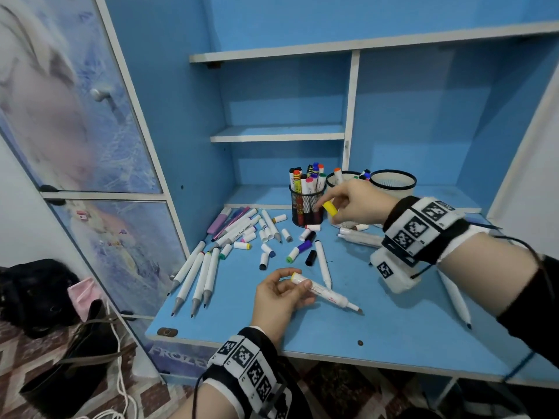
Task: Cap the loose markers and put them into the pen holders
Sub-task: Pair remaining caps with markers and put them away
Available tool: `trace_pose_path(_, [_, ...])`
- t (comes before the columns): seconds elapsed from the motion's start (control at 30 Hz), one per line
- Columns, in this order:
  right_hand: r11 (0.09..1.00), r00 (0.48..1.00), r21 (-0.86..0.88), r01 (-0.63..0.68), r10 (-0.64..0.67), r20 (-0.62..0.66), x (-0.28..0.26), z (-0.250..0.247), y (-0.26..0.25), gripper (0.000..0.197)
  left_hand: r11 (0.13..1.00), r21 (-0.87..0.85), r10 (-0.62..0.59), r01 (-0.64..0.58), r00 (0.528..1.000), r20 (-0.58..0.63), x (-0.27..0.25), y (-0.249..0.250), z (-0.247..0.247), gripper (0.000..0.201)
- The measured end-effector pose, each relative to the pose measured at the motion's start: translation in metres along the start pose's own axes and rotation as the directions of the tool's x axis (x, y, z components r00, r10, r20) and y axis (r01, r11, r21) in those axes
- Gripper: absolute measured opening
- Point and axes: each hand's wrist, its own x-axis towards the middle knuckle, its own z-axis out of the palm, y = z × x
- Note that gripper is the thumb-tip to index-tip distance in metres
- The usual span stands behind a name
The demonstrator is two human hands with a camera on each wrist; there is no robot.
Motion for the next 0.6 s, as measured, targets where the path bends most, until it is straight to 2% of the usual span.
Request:
trace_pose_path(0.07, [0.976, 0.999, 0.218, -0.014, 0.023, -0.043, -0.025, -0.007, -0.003, 0.036, 1.0, -0.018, 0.006, -0.006, 1.0, 0.002, 0.001, 0.0, -0.001, 0.018])
trace_pose_path(0.13, [0.91, 0.996, 0.414, -0.019, 0.051, -0.067, -0.05, -0.01, -0.004, 0.036, 0.999, -0.039, 0.012, -0.011, 1.0, 0.018, 0.001, 0.0, -0.002, 0.018])
trace_pose_path(0.27, [0.689, 0.99, 0.724, -0.02, 0.113, -0.08, -0.09, 0.003, 0.001, 0.043, 0.998, -0.062, 0.024, -0.021, 0.999, 0.034, 0.0, 0.001, -0.004, 0.018])
trace_pose_path(0.33, [0.56, 0.979, 0.827, -0.046, 0.19, -0.075, -0.103, 0.016, 0.009, 0.044, 0.997, -0.07, 0.028, -0.026, 0.999, 0.033, 0.0, 0.001, -0.005, 0.018])
trace_pose_path(0.43, [0.328, 0.95, 0.944, -0.029, 0.304, -0.076, -0.117, 0.038, 0.02, 0.035, 0.996, -0.081, 0.041, -0.038, 0.999, 0.036, -0.002, 0.001, -0.005, 0.016])
trace_pose_path(0.6, [-0.003, 0.845, 0.998, 0.059, 0.532, -0.048, -0.125, 0.081, 0.036, 0.03, 0.996, -0.077, 0.057, -0.055, 0.998, 0.018, -0.003, 0.0, -0.005, 0.016])
